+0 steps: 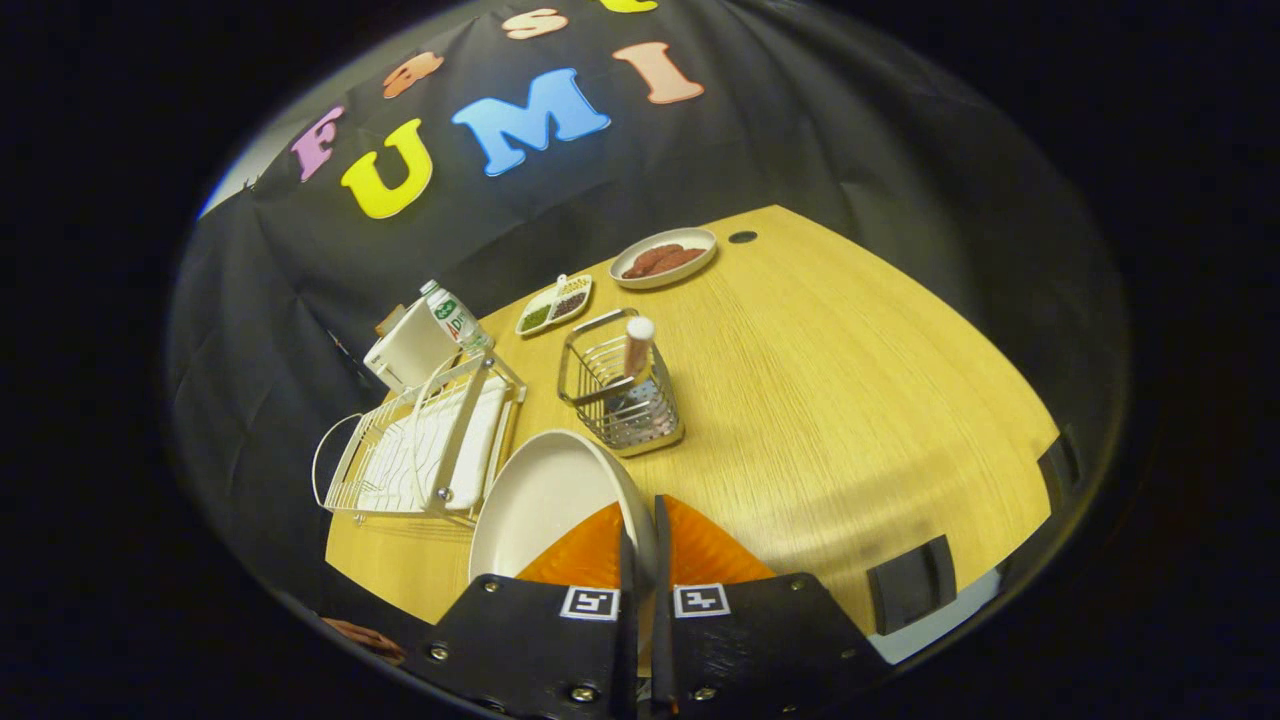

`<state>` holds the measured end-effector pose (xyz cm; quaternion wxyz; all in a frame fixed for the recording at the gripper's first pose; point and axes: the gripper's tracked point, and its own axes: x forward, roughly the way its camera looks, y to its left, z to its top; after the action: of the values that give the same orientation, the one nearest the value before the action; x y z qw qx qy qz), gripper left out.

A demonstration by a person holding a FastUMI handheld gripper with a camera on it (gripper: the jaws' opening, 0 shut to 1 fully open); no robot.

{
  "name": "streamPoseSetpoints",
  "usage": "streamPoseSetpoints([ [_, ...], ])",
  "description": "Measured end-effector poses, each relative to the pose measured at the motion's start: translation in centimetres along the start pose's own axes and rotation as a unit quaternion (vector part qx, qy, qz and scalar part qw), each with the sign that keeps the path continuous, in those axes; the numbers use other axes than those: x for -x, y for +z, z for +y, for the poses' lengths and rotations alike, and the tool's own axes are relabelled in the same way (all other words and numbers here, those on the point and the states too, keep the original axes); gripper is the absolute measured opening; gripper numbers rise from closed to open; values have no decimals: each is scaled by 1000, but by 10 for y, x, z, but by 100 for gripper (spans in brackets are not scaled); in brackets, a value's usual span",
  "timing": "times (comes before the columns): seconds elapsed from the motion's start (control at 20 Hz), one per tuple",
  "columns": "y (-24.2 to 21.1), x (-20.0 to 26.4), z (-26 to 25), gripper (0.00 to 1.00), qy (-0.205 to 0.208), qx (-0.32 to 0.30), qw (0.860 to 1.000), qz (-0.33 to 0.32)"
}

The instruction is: Take the plate from the dish rack, then take the spoon from the basket and place it into the plate.

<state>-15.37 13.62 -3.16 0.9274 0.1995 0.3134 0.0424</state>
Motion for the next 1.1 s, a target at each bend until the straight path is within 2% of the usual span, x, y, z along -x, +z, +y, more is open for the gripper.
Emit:
streamPoseSetpoints([
  [0.25,-12,-15,-16,7,-13,42,999,6],
  [0.4,-11,-17,-21,15,-12,53,998,11],
  [0.45,-7,-16,-23,23,-14,58,998,6],
  [0.6,28,6,-14,26,-3,105,993,-61],
  [0.85,82,39,0,26,14,168,973,-158],
  [1.1,112,44,19,38,35,206,949,-236],
])
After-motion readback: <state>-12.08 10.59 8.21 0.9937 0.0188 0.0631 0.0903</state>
